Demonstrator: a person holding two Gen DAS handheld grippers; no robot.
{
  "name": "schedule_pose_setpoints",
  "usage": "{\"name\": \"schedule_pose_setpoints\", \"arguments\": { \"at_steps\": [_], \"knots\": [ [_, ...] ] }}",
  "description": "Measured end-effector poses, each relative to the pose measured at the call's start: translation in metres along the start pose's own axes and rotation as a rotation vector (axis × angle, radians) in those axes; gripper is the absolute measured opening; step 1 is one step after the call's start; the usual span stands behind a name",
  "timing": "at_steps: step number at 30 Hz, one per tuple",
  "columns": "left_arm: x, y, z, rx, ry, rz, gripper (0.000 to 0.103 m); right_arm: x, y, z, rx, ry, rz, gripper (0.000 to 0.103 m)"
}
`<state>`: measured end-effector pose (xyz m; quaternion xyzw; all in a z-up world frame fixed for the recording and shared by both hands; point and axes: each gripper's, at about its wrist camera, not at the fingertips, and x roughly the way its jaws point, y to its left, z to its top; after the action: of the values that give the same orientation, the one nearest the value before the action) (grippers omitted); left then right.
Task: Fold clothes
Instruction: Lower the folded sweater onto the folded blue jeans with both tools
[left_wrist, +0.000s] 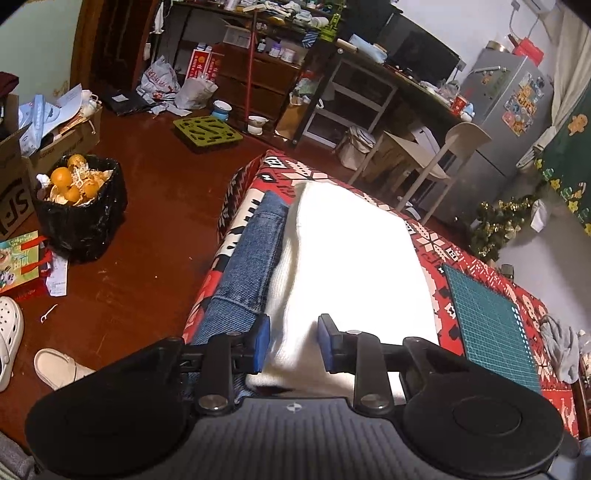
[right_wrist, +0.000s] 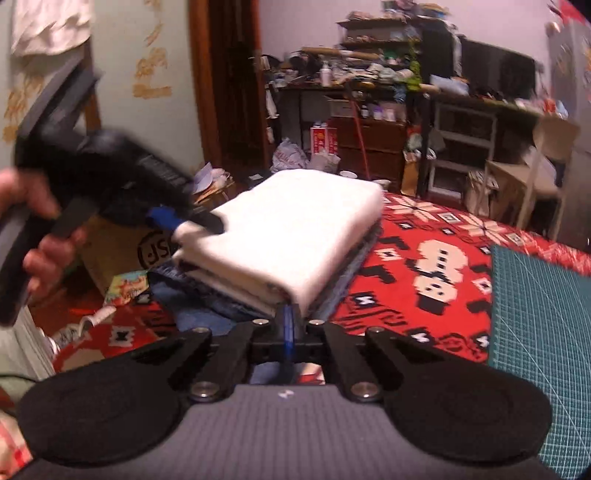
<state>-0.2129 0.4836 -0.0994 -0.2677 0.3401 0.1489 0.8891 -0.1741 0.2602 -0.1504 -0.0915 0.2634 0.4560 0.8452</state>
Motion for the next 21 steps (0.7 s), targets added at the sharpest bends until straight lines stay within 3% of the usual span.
{"name": "schedule_pose_setpoints", "arguments": {
  "at_steps": [3,6,8,12,15,21],
  "knots": [
    [-0.013,-0.005,0.0,0.028,-0.033,0.009,0.023,0.003,-0.023,0.006,0.013,-0.031,-0.017,0.0],
    [-0.024,-0.026,0.006,0.134,-0.088,0.033,0.023,0.015,-0.048,0.015,0.037,-0.049,-0.04,0.001],
    [-0.024,-0.044,0.014,0.189,-0.109,0.005,0.022,0.03,-0.064,0.022,0.071,-0.046,-0.038,0.001],
    [0.014,-0.087,0.026,0.302,-0.029,-0.097,0.011,0.061,-0.078,0.029,0.074,-0.048,-0.029,0.001],
    [0.048,-0.11,0.028,0.391,0.008,-0.083,0.007,0.079,-0.076,0.03,0.051,-0.045,-0.037,0.002],
    [0.076,-0.118,0.024,0.406,0.049,-0.098,0.006,0.102,-0.074,0.035,0.031,-0.064,-0.041,0.003]
  ]
}}
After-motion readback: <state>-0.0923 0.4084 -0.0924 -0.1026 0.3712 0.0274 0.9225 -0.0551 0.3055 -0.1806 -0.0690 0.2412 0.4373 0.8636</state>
